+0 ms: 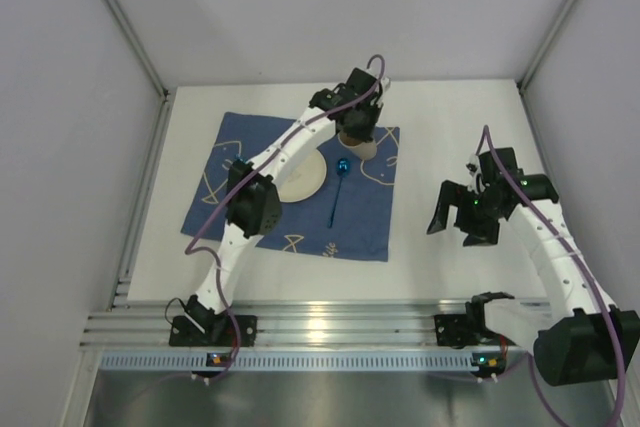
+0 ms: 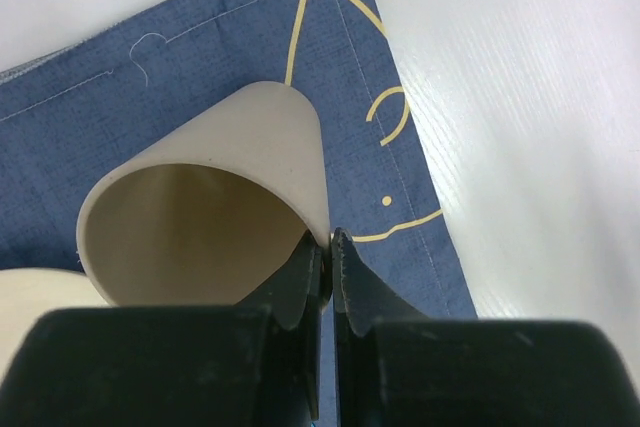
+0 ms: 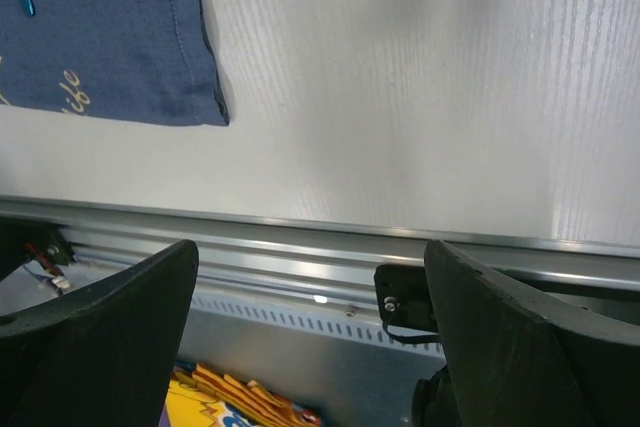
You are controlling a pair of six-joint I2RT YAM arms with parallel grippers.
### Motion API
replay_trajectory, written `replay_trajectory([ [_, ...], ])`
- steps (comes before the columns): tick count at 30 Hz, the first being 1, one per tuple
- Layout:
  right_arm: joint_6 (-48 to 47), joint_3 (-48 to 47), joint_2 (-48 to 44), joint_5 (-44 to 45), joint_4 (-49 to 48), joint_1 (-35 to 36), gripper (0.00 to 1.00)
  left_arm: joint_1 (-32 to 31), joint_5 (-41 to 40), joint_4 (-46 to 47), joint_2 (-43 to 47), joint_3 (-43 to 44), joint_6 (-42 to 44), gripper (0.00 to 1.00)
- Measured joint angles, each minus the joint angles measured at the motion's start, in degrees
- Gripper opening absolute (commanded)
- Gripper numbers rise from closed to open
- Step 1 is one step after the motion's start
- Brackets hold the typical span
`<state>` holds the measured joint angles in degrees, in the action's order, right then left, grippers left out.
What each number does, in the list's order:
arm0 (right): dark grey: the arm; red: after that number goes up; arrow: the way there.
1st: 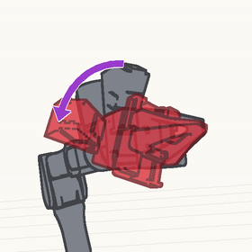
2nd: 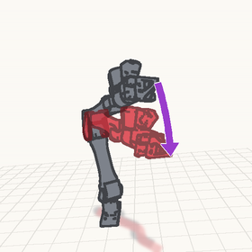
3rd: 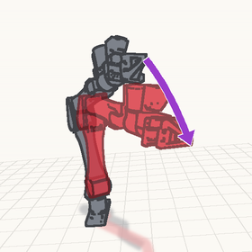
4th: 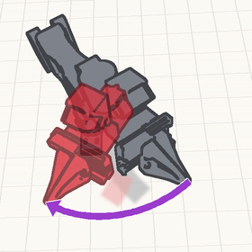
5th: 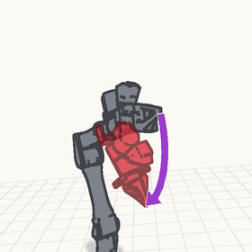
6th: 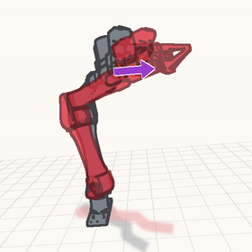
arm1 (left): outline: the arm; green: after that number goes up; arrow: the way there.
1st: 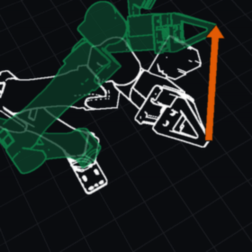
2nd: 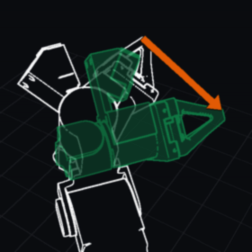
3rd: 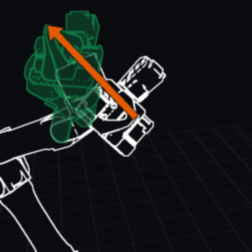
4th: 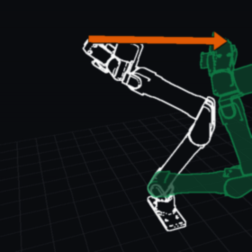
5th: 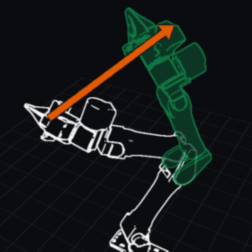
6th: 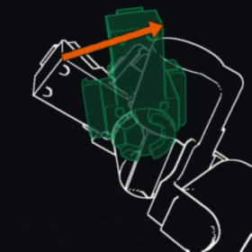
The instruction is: Set the dinner table for one person
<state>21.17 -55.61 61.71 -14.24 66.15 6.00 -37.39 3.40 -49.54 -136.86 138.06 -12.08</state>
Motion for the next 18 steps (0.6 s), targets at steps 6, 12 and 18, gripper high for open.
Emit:
replay_trajectory([
  [6,-0.2,0.2,-1.2,-0.5,0.4,0.0,0.95,-2.9,-4.4,-0.1,-0.7,0.5,2.6,0.45],
  [12,-0.2,0.2,-1.1,-1.0,0.4,0.0,0.95,-3.5,-6.5,-0.2,-0.7,0.5,3.7,0.63],
  [18,-0.2,0.2,-0.8,-1.4,0.3,0.3,0.95,-3.5,-7.8,-0.2,-0.7,0.7,4.2,0.68],
])
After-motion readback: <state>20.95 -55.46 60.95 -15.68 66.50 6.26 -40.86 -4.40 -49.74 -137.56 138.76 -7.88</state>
